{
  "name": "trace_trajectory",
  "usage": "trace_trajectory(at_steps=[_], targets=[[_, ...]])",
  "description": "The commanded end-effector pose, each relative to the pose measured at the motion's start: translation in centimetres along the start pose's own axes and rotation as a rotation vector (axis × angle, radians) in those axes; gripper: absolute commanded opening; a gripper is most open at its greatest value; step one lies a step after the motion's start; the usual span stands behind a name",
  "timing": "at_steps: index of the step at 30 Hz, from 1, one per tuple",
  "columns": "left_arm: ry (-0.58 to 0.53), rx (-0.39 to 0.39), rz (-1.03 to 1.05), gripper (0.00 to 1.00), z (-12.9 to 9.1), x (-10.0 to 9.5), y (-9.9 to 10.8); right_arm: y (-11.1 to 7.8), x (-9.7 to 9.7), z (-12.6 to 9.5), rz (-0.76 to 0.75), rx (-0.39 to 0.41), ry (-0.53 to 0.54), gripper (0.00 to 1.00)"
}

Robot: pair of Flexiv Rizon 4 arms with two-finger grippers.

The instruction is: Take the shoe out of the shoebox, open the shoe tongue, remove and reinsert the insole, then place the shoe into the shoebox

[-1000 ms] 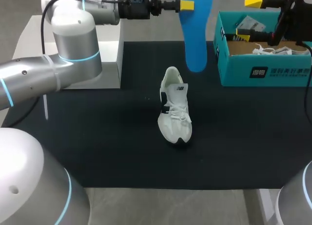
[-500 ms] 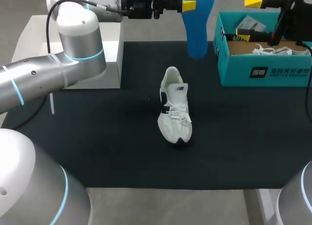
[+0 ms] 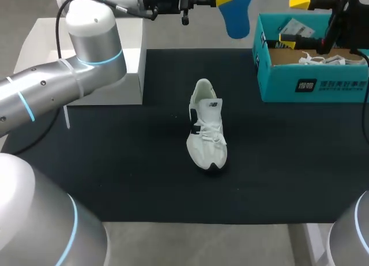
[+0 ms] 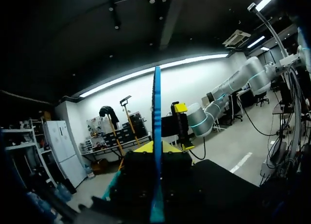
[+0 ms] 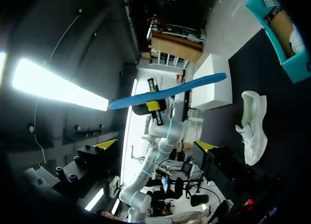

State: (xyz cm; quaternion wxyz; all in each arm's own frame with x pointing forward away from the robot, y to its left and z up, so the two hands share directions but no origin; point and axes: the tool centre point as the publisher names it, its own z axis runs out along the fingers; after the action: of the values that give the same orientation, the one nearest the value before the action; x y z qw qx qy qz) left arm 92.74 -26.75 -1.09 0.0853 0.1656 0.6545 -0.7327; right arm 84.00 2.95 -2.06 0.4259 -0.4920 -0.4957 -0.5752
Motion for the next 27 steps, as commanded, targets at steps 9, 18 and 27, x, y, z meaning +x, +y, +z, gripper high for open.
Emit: trace_trajectory(at_steps=[9,18,27], targets=[[0.114,0.157,1.333,0.0,0.0,-0.2,0.4,0.0,0.0,0.2,0.0,-0.001,-0.002,1.0],[0.14,0.192,1.63,0.0,0.0,-0.2,0.4,0.0,0.0,0.2,0.0,-0.001,-0.002,1.0],[0.204,0.038,1.867,0.0,-0.4,-0.1,1.6,0.0,0.0,0.2,0.0,-0.001,-0.002,1.0]])
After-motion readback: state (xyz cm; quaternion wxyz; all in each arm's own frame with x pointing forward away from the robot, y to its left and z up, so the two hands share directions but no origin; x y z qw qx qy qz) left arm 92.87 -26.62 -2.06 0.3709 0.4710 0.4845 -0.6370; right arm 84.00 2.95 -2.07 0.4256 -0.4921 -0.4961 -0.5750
